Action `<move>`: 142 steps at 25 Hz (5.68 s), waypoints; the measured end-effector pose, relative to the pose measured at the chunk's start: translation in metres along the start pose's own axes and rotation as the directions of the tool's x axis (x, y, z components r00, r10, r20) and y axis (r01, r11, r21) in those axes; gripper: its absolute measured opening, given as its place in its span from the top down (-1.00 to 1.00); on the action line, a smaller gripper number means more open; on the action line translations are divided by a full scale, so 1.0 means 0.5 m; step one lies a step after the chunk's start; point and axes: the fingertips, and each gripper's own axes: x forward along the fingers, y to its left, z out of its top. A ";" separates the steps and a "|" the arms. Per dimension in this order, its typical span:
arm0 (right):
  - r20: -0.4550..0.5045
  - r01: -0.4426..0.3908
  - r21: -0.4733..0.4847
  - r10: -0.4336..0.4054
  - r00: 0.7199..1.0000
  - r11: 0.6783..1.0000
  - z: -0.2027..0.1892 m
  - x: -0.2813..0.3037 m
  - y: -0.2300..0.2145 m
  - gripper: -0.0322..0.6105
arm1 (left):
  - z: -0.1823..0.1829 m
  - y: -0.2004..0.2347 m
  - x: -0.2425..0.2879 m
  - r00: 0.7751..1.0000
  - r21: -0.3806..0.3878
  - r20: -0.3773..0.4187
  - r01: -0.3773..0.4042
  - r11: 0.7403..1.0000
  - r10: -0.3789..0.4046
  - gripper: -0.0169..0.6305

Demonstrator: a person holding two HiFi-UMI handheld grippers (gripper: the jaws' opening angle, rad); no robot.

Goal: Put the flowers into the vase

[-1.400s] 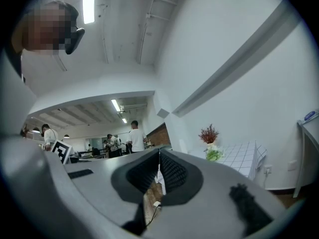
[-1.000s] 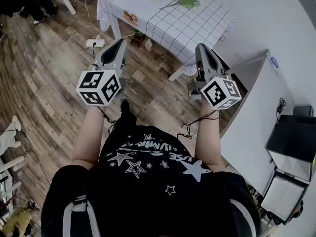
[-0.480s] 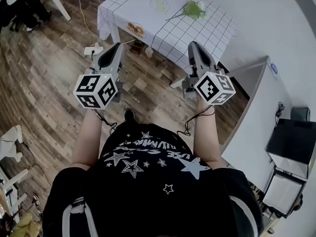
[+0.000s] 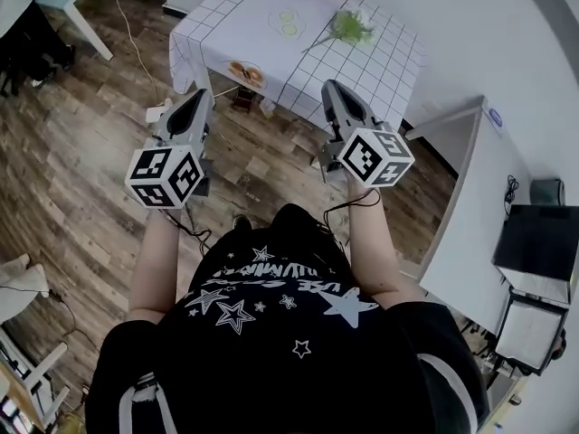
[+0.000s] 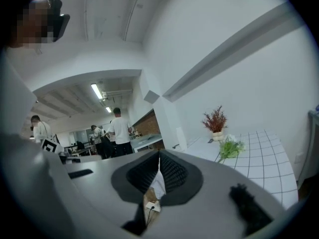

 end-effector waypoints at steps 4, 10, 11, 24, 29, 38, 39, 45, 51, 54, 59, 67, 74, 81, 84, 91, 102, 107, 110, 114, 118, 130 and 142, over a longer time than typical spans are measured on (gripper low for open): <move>-0.025 0.030 -0.062 -0.032 0.999 0.998 -0.004 0.024 -0.014 0.86 | 0.011 0.018 0.019 1.000 0.014 0.001 0.005 1.000 -0.005 0.92; -0.042 -0.005 -0.048 0.003 0.999 0.999 -0.016 0.094 -0.035 0.86 | 0.001 0.049 0.034 1.000 0.001 -0.003 -0.026 1.000 0.026 0.92; -0.042 -0.018 -0.044 0.016 0.999 0.999 -0.019 0.114 -0.036 0.86 | 0.000 0.059 0.039 0.999 0.000 -0.005 -0.036 0.999 0.036 0.92; -0.034 -0.089 0.010 0.089 0.995 0.996 0.021 0.333 -0.140 0.86 | 0.033 0.142 0.244 0.996 0.036 -0.060 -0.064 0.997 0.066 0.92; -0.013 -0.075 0.062 0.076 0.997 0.995 0.032 0.375 -0.199 0.86 | 0.042 0.144 0.319 0.995 0.056 -0.093 -0.038 0.998 0.043 0.92; 0.031 0.020 0.123 -0.024 0.999 0.992 0.060 0.374 -0.339 0.86 | 0.060 0.122 0.450 0.992 0.089 -0.123 0.010 0.996 0.001 0.92; 0.032 0.029 0.124 -0.033 0.999 0.992 0.060 0.373 -0.351 0.86 | 0.057 0.118 0.462 0.991 0.095 -0.131 0.018 0.995 -0.005 0.92; 0.037 0.045 0.130 -0.051 0.998 0.991 0.066 0.384 -0.394 0.86 | 0.053 0.117 0.511 0.992 0.090 -0.124 0.024 0.996 -0.013 0.92; 0.036 0.074 0.128 -0.080 0.996 0.989 0.072 0.409 -0.413 0.86 | 0.062 0.133 0.551 0.992 0.094 -0.122 0.045 0.994 -0.034 0.92; 0.030 0.133 0.141 -0.138 0.990 0.981 0.068 0.416 -0.434 0.86 | 0.067 0.165 0.575 0.991 0.080 -0.126 0.061 0.995 -0.051 0.92; 0.046 0.283 0.152 -0.293 0.955 0.947 0.078 0.403 -0.488 0.86 | 0.059 0.184 0.647 0.970 0.075 -0.166 0.190 0.979 -0.176 0.92; 0.064 0.531 0.186 -0.549 0.833 0.827 0.102 0.370 -0.544 0.86 | 0.086 0.182 0.794 0.890 0.055 -0.225 0.419 0.906 -0.397 0.92; -0.176 0.682 0.245 -0.660 0.730 0.689 -0.025 0.355 -0.584 0.86 | 0.077 0.179 0.876 0.814 0.035 -0.265 0.544 0.838 -0.517 0.92; -0.386 0.779 0.266 -0.677 0.626 0.569 -0.151 0.384 -0.615 0.81 | 0.065 0.167 0.924 0.743 0.017 -0.306 0.629 0.777 -0.595 0.92; -0.457 0.787 0.287 -0.643 0.614 0.547 -0.186 0.403 -0.629 0.55 | 0.061 0.161 0.941 0.725 0.014 -0.313 0.650 0.760 -0.614 0.92; -0.596 0.829 0.310 -0.585 0.550 0.465 -0.265 0.442 -0.665 0.41 | 0.039 0.164 0.959 0.675 -0.027 -0.350 0.686 0.727 -0.650 0.92; -0.680 0.904 0.196 -0.612 0.404 0.380 -0.306 0.456 -0.702 0.40 | 0.007 0.188 0.976 0.641 -0.117 -0.368 0.687 0.718 -0.673 0.92; -0.682 0.914 0.166 -0.626 0.378 0.370 -0.310 0.441 -0.707 0.65 | -0.002 0.192 0.975 0.634 -0.138 -0.375 0.683 0.717 -0.677 0.92; -0.683 0.909 0.179 -0.617 0.391 0.377 -0.311 0.439 -0.708 0.70 | -0.003 0.186 0.966 0.629 -0.141 -0.374 0.688 0.712 -0.682 0.92; -0.672 0.900 0.200 -0.614 0.414 0.388 -0.310 0.438 -0.706 0.72 | 0.002 0.176 0.952 0.629 -0.126 -0.373 0.694 0.709 -0.682 0.92; -0.643 0.870 0.278 -0.595 0.483 0.407 -0.308 0.445 -0.690 0.73 | 0.014 0.176 0.941 0.651 -0.100 -0.362 0.684 0.723 -0.667 0.92; -0.455 0.676 0.565 -0.506 0.733 0.472 -0.263 0.474 -0.635 0.73 | 0.052 0.204 0.901 0.769 -0.002 -0.326 0.582 0.813 -0.551 0.92; -0.275 0.567 0.589 -0.517 0.811 0.576 -0.126 0.447 -0.605 0.73 | 0.106 0.209 0.871 0.847 0.065 -0.248 0.498 0.864 -0.470 0.92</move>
